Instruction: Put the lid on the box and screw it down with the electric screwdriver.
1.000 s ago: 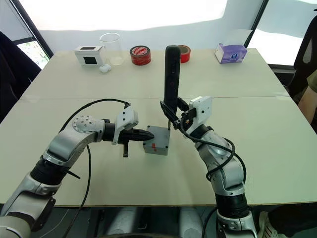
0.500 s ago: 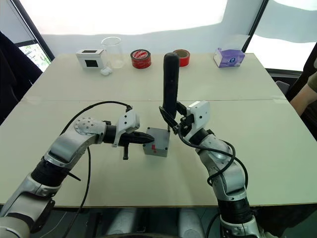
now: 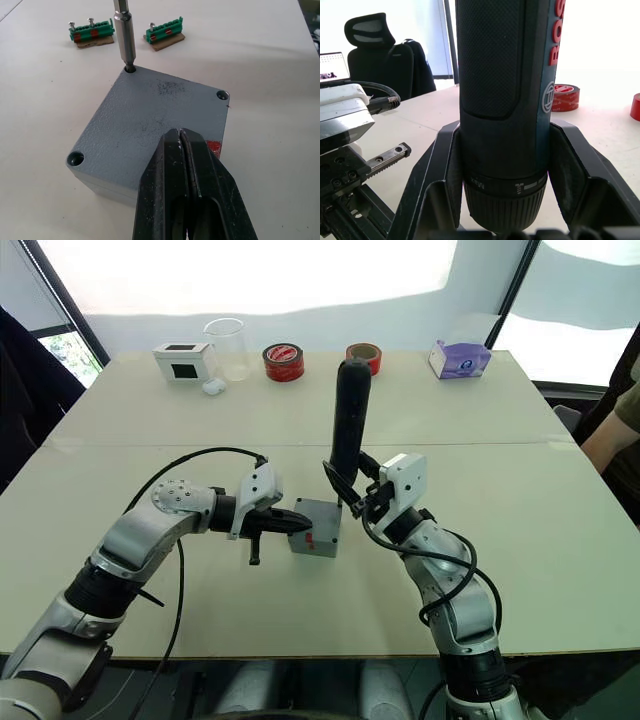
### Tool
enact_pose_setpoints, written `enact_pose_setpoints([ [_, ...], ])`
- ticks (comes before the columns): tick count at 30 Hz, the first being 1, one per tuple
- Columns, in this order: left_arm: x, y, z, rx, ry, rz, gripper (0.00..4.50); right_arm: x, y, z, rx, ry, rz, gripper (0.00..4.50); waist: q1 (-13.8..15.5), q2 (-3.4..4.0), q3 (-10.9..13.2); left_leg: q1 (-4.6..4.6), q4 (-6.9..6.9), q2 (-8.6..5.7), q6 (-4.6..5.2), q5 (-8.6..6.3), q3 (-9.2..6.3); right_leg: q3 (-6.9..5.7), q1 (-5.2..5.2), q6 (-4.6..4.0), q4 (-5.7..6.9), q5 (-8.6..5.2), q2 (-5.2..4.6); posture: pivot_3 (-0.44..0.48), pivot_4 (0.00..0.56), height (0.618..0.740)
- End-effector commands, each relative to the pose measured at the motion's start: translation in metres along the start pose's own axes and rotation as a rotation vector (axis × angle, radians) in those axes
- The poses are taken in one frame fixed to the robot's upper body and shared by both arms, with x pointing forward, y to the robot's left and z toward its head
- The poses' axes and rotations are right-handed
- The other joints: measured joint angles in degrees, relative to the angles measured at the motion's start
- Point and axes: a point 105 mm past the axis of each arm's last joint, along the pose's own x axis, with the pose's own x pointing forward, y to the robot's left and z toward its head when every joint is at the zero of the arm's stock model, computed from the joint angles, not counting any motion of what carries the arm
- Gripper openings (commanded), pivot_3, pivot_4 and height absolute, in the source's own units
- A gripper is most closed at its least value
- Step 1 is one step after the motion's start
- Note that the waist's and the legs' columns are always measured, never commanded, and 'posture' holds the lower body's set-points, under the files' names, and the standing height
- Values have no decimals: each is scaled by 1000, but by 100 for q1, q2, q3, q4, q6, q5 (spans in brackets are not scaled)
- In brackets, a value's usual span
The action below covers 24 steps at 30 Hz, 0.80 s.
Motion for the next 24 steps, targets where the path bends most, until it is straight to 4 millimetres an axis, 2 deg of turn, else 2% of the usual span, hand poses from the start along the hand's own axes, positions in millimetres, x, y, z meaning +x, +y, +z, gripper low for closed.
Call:
enact_pose_setpoints([
  [1,1,0,-7,-16,19,9,0,-9,6,-56,93,233,10,1796,0,-3,-3,2,-3,0,0,0,0,0,1,0,-1,0,-1,0,150,740],
  [7,1,2,-7,-14,17,20,0,-6,4,-60,90,258,7,1796,-2,-4,-5,74,-63,8,-2,-1,-3,-2,54,-13,-64,-6,-9,0,150,740],
  [24,2,2,-7,-18,16,23,0,-5,7,-57,97,239,15,1796,1,-4,-7,74,-76,10,-6,-4,-6,-6,53,-23,-78,-10,-33,0,150,740],
])
